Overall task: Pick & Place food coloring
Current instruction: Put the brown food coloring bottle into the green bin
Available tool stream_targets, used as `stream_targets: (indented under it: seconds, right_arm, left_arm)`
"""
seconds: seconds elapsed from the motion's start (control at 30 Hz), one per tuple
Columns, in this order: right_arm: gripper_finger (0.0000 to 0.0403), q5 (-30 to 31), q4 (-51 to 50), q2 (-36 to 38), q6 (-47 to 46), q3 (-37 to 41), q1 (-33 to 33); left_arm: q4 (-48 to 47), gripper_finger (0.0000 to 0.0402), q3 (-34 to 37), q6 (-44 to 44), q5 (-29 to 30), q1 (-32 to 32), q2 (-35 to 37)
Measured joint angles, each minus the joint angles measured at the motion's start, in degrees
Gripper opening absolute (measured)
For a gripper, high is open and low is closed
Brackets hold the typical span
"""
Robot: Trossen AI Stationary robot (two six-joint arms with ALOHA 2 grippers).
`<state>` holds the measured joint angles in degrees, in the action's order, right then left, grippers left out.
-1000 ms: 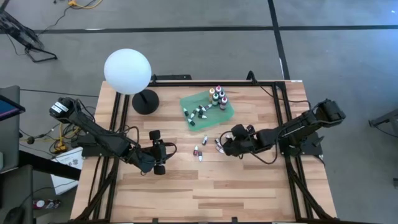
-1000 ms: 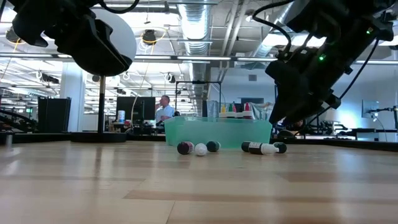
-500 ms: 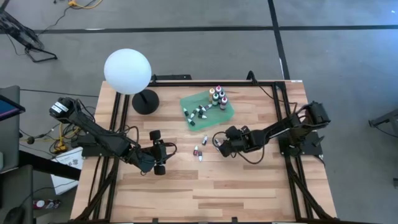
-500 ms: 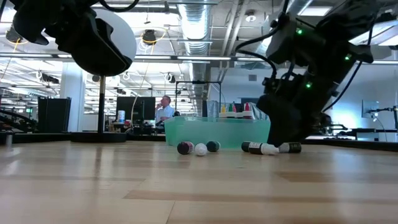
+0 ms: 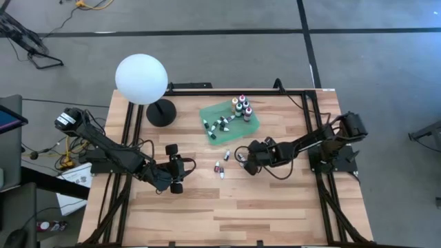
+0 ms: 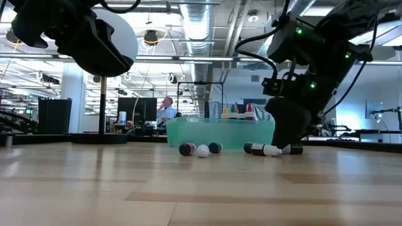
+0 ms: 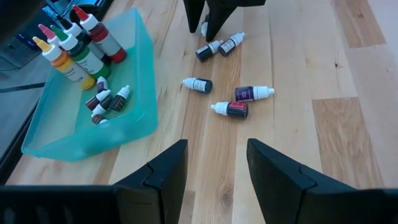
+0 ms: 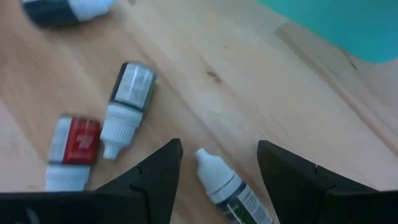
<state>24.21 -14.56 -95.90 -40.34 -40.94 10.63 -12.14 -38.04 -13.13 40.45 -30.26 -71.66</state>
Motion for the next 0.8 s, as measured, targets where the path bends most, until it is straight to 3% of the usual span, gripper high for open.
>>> stream_targets:
  seconds: [0.2,0.8]
  right_arm:
    - [0.0204,-2.5,-1.7,0.7,5.7,0.0,0.0]
    - [0.0186,-11.4,-7.5,1.5,10.2,-0.1,-1.6]
  left_arm:
    - [0.0,0.0160,0.0,0.0,0.1,0.0,0.0]
    - [0.1,0.0160,0.0,-0.1,0.0,0.0,0.0]
